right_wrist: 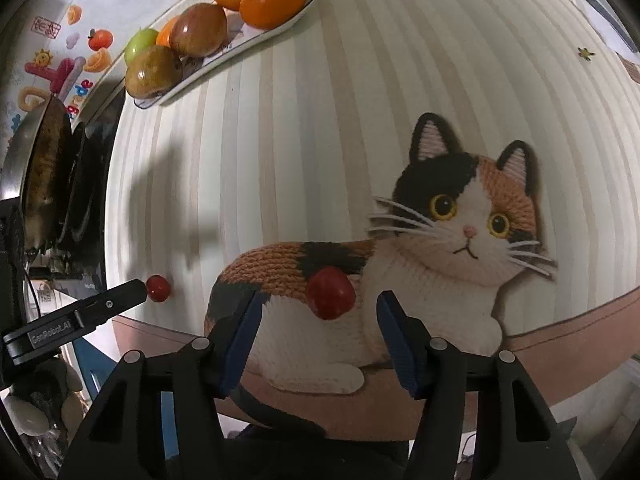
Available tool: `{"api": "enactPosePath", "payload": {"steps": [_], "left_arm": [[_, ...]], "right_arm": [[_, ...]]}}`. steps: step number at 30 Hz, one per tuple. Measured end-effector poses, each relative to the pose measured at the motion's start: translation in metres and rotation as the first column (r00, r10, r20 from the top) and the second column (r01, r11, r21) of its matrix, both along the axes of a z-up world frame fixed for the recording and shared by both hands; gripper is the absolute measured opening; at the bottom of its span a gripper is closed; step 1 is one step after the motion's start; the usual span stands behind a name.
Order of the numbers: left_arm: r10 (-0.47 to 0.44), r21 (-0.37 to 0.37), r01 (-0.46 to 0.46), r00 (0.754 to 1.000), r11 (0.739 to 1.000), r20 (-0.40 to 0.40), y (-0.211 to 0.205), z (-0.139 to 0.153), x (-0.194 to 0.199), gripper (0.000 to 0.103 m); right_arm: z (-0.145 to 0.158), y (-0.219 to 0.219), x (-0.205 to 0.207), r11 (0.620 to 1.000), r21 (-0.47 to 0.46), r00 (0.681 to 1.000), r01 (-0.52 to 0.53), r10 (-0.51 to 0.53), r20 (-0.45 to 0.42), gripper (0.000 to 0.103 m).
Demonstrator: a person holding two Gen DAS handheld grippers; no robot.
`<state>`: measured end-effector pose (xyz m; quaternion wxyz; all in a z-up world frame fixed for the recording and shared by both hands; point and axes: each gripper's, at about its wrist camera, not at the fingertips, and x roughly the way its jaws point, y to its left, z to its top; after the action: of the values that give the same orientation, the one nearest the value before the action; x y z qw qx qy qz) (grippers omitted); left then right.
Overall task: Organize fruits
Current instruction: 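Grasp a cherry tomato with the left gripper while the right gripper grasps another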
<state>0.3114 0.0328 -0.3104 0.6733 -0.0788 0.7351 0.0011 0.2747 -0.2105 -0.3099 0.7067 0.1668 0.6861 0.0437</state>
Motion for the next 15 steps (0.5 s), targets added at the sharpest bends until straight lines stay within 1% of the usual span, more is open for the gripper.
{"api": "enactPosePath", "payload": {"steps": [1, 2, 9, 11, 12, 14, 15], "left_arm": [[-0.007, 0.004, 0.007, 1.0, 1.0, -0.008, -0.002, -0.003, 0.0, 0.078], [-0.013, -0.003, 0.013, 1.0, 1.0, -0.015, -0.004, -0.005, 0.0, 0.074], [-0.051, 0.006, 0.052, 0.998, 0.999, -0.021, -0.02, -0.017, 0.001, 0.059], [-0.061, 0.007, 0.061, 0.998, 0.998, -0.025, -0.023, -0.02, 0.001, 0.051], [-0.063, 0.004, 0.064, 0.998, 0.998, -0.026, -0.025, -0.022, 0.001, 0.05], [-0.072, 0.006, 0.072, 0.997, 0.997, -0.032, -0.028, -0.024, 0.0, 0.042], [-0.077, 0.009, 0.078, 0.997, 0.997, -0.026, -0.029, -0.023, 0.002, 0.04]], "right_arm": [[-0.003, 0.002, 0.001, 1.0, 0.001, 1.0, -0.004, 0.004, -0.003, 0.06], [-0.004, 0.004, 0.003, 1.0, 0.0, 1.0, -0.006, 0.006, -0.006, 0.059], [-0.012, 0.015, 0.014, 1.0, -0.023, 0.999, -0.022, 0.021, -0.024, 0.052], [-0.012, 0.016, 0.017, 0.999, -0.031, 0.999, -0.031, 0.03, -0.028, 0.05], [-0.012, 0.018, 0.018, 0.999, -0.037, 0.999, -0.035, 0.034, -0.03, 0.048], [-0.014, 0.018, 0.02, 0.998, -0.044, 0.999, -0.038, 0.037, -0.034, 0.046], [-0.015, 0.018, 0.021, 0.998, -0.046, 0.999, -0.038, 0.036, -0.038, 0.044]]}}
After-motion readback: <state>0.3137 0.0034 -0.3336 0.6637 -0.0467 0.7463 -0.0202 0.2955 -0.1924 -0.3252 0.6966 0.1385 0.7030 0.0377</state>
